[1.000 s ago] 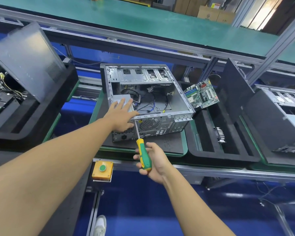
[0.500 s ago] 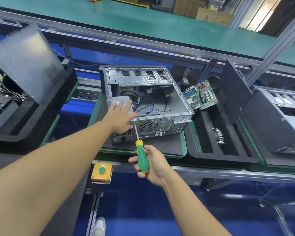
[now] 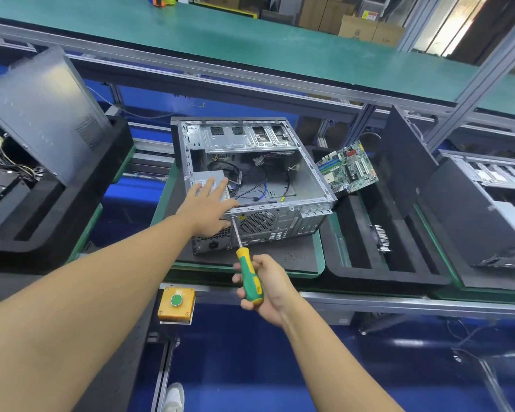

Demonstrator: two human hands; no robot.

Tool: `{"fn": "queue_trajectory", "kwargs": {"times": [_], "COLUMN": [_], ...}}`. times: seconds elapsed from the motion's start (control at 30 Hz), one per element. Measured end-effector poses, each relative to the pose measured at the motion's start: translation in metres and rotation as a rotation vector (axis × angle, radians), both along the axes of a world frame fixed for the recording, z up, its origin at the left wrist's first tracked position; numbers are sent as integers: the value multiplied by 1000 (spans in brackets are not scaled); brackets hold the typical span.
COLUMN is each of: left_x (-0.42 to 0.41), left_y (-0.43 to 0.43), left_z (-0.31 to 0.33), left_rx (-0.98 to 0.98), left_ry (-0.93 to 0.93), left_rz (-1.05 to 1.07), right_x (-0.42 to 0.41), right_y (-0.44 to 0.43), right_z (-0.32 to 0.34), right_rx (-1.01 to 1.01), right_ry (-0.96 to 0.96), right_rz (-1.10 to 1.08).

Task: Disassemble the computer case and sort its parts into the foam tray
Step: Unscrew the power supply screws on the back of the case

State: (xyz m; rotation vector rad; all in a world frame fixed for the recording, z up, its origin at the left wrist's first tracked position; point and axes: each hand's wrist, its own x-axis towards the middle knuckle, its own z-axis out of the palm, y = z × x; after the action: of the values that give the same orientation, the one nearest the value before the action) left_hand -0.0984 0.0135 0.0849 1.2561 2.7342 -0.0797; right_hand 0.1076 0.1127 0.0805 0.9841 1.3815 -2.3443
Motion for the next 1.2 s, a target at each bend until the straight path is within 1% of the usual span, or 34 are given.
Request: {"fn": "queue_trajectory", "kwargs": {"times": [0.1,0.23,0.33,0.4,0.43,0.5,0.53,0.6,0.63,0.67,0.73,0.8,0.83,0.87,0.9,0.93,0.97,1.0,1.03,1.13,1.2], "left_x": [0,0,0,1,2,12,20,41,52,64,81,92,95,99,103,107,110,112,114,113,110], "left_y": [0,0,0,-2,-4,-10,-13,-19,-21,-22,-18,-10,-4,2,8,12,15,17,17,15,12], "left_z": [0,-1,-1,1,2,6,6,1,-2,-3,-3,0,1,2,2,2,1,-1,-3,-7,-5], "left_rx": [-1,27,46,87,159,427,593,871,980,1070,1169,1191,1203,1225,1253,1267,1259,1239,1227,1243,1252], "left_ry": [2,-2,-32,-76,-114,-173,-139,-7,-27,-115,-305,-422,-512,-661,-859,-1055,-1193,-1258,-1272,-1238,-1263], "left_rz": [1,0,1,7,23,81,109,224,328,451,665,834,934,1031,1100,1142,1148,1128,1097,1042,1035], "right_x": [2,3,1,0,-1,-3,-3,-2,-3,-2,-1,-1,-1,-2,-3,-4,-5,-6,-6,-4,1], "right_y": [-4,-7,-6,-4,-2,1,2,0,-1,-2,-2,-2,-2,-2,-3,-3,-4,-4,-4,-4,-5], "right_z": [-2,-9,-10,-8,-7,-6,-7,-8,-8,-9,-9,-9,-8,-7,-4,-2,0,1,3,4,4], "right_rx": [9,113,136,73,11,-41,-23,23,51,80,98,90,104,120,126,112,75,30,-2,32,15], "right_ry": [17,73,38,-6,-7,12,14,21,33,50,73,69,62,54,41,29,21,17,18,35,64], "right_rz": [22,-7,-36,-66,-82,-75,-64,-50,-41,-33,-35,-66,-71,-70,-73,-83,-93,-94,-88,-60,-48]}}
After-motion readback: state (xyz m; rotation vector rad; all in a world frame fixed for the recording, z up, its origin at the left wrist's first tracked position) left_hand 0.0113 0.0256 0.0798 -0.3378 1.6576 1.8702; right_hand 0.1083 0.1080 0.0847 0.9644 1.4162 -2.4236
